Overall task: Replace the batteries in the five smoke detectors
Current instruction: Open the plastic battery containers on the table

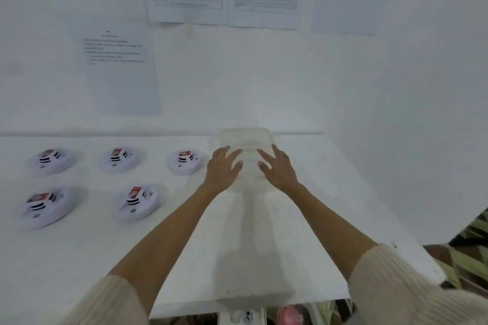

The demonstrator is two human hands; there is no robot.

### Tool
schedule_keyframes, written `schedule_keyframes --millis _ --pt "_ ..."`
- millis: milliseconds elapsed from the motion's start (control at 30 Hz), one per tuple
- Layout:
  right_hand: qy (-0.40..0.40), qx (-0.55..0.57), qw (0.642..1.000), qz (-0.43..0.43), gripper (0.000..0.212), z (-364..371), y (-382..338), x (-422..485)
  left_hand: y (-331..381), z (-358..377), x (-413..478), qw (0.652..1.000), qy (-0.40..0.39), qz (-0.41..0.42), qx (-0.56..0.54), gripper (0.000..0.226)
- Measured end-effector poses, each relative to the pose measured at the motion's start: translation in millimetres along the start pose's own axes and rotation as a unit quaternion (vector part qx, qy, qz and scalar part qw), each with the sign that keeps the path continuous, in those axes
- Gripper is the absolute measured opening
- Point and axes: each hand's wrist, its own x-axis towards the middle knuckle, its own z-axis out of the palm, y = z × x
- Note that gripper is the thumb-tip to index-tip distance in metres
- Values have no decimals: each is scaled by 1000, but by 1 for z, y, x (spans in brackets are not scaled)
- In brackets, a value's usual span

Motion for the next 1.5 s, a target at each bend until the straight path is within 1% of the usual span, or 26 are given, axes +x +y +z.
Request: schedule_keyframes --millis 33,133,300,400,567,667,800,933,1000,1067,1200,1267,1333,1400,1500 --pt "-16 4 1000 9 48 3 3 1 0 3 -3 1000 -1 -12 2 53" --pt "-56 16 998 19 50 4 12 1 -1 14 -10 1000 -6 -26 -9 44" --pt "-72 35 997 12 50 -2 13 4 13 5 -9 993 -50 -87 -66 45" --pt "-82 52 995 16 50 -3 12 -2 19 2 -14 989 -51 -109 -91 44" --pt "-74 67 995 15 49 -3 12 -29 32 4 -44 990 -4 -117 -84 41" --pt "-62 76 995 14 48 -3 10 -52 38 4 -66 990 8 -113 -83 40" --pt "-47 92 995 12 48 -1 9 -83 46 0 -94 991 6 -108 -84 41" --pt "-41 103 994 14 46 1 9 -103 51 -3 -114 990 -19 -112 -78 43" --pt "-22 132 991 27 42 0 9 -105 49 -5 -117 990 -19 -117 -79 45" --pt "2 161 986 47 38 -1 8 -103 46 -6 -115 987 -1 -128 -96 45" --pt "-7 198 978 68 36 -2 6 -96 43 -4 -105 975 5 -163 -152 47" --pt "11 218 973 75 33 0 6 -91 43 -2 -99 970 9 -170 -173 47" --pt "26 223 971 80 31 3 6 -88 43 0 -97 971 12 -173 -167 45" --pt "27 230 969 86 31 6 6 -86 41 0 -95 972 5 -174 -160 44" --pt "17 244 965 92 30 6 6 -82 36 -4 -93 974 -25 -159 -161 44"
